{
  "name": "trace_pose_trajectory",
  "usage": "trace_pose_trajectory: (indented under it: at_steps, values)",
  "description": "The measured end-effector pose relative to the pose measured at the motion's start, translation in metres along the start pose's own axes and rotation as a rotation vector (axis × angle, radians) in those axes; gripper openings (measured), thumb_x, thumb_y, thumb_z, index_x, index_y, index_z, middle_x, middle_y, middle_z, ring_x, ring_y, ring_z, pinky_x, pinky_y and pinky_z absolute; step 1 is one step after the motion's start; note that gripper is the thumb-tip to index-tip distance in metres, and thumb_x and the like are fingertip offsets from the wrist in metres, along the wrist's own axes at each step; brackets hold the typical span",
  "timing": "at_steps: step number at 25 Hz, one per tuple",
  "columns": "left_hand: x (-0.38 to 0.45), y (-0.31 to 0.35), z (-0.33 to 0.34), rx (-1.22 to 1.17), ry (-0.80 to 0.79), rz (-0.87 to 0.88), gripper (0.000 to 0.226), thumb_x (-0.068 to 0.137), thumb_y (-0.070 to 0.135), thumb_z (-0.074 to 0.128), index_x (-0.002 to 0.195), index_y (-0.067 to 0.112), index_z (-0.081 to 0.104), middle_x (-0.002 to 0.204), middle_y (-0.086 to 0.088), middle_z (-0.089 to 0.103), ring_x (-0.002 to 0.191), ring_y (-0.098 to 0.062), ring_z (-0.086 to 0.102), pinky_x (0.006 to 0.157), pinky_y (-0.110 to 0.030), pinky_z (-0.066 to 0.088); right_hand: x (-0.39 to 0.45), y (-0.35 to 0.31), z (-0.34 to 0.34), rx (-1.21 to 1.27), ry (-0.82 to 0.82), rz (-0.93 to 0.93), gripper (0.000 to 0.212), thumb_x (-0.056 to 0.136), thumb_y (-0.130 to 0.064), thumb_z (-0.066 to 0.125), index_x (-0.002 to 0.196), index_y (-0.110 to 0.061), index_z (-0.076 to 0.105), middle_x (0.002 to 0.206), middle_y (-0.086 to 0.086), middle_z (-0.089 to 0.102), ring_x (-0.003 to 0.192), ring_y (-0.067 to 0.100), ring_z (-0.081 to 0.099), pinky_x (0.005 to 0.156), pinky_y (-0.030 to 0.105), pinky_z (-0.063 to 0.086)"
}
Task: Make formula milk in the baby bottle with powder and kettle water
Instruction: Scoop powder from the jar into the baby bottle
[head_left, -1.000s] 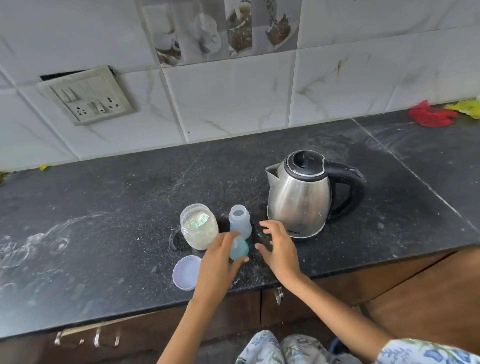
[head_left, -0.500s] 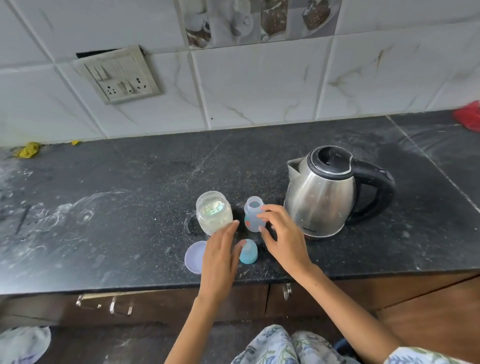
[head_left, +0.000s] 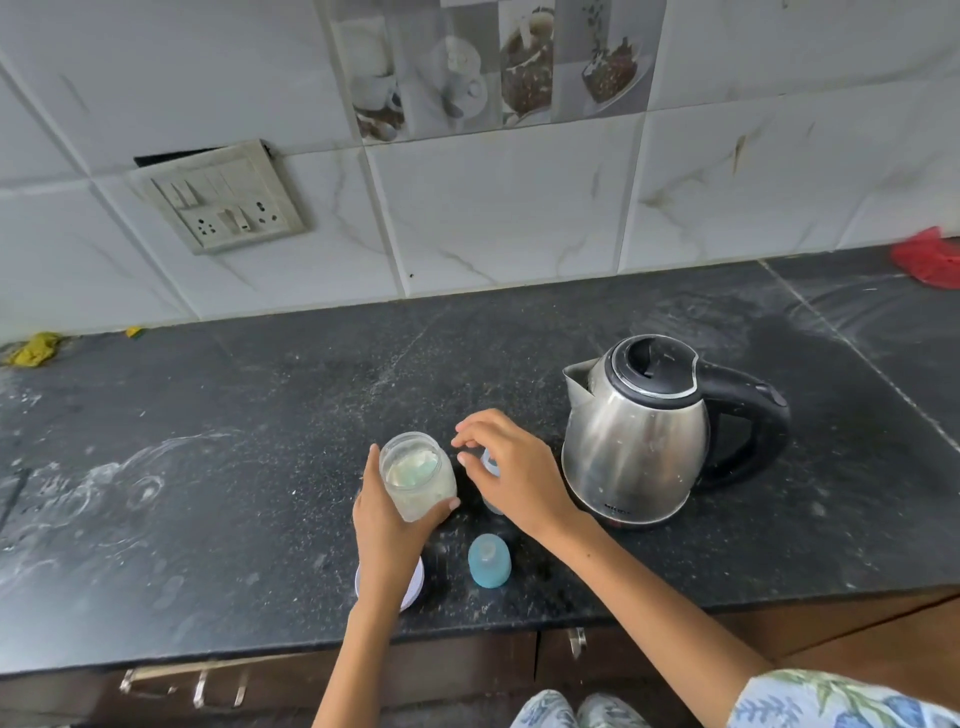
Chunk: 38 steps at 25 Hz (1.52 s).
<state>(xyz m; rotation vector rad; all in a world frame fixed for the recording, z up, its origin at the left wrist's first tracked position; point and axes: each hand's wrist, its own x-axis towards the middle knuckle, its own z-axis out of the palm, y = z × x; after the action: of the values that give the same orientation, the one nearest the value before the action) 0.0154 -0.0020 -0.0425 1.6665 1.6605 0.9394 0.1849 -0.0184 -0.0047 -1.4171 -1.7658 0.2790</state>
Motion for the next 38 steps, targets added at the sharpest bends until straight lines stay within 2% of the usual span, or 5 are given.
trace_pose_trajectory:
  at_steps: [5,13,22,27,38]
  values:
    - [0.009,0.004,-0.006,-0.095,0.018,0.041,0.079,0.055,0.024,0.091,0.118,0.032,0.045,0.117,0.010,0.058,0.110,-0.017,0.056,0.086,-0.026,0.042,0.010,-0.003,0.001,-0.021,-0.072,0.057,0.014,0.089,-0.024,0.065,0.102,-0.020,0.069,0.106,-0.011,0.065,0.085,0.005,0.064,0.072,0.028,0.054]
    - [0.018,-0.007,-0.012,0.168,-0.016,0.342,0.083,0.058,0.026,0.088,0.129,0.017,0.047,0.139,0.002,0.051,0.126,-0.014,0.046,0.115,-0.032,0.018,0.030,-0.024,0.011,-0.443,-0.384,0.052,0.026,0.089,-0.039,0.063,0.104,-0.021,0.073,0.095,0.001,0.072,0.090,0.019,0.060,0.067,0.031,0.044]
    - [0.024,-0.011,-0.013,0.189,-0.052,0.418,0.080,0.061,0.030,0.086,0.131,0.021,0.047,0.144,0.006,0.046,0.133,0.002,0.033,0.119,-0.031,0.006,0.044,-0.019,0.019,-0.638,-0.458,-0.200,0.017,0.060,0.000,0.082,0.071,-0.010,0.076,0.074,0.003,0.063,0.070,0.021,0.059,0.043,0.022,0.025]
    - [0.028,-0.011,-0.011,0.197,-0.052,0.443,0.079,0.061,0.033,0.085,0.131,0.019,0.049,0.144,0.007,0.046,0.135,-0.005,0.037,0.119,-0.028,0.005,0.040,-0.012,0.019,-0.624,-0.612,-0.286,0.017,0.075,0.004,0.068,0.087,-0.006,0.074,0.088,0.007,0.067,0.078,0.024,0.058,0.055,0.030,0.043]
    - [0.028,-0.013,-0.011,0.179,-0.053,0.440,0.077,0.062,0.035,0.084,0.130,0.021,0.050,0.145,0.009,0.044,0.135,-0.003,0.037,0.120,-0.029,0.006,0.037,-0.018,0.011,0.303,-0.446,0.545,0.019,0.073,-0.007,0.081,0.091,-0.011,0.079,0.087,0.003,0.077,0.086,0.009,0.071,0.088,0.026,0.056]
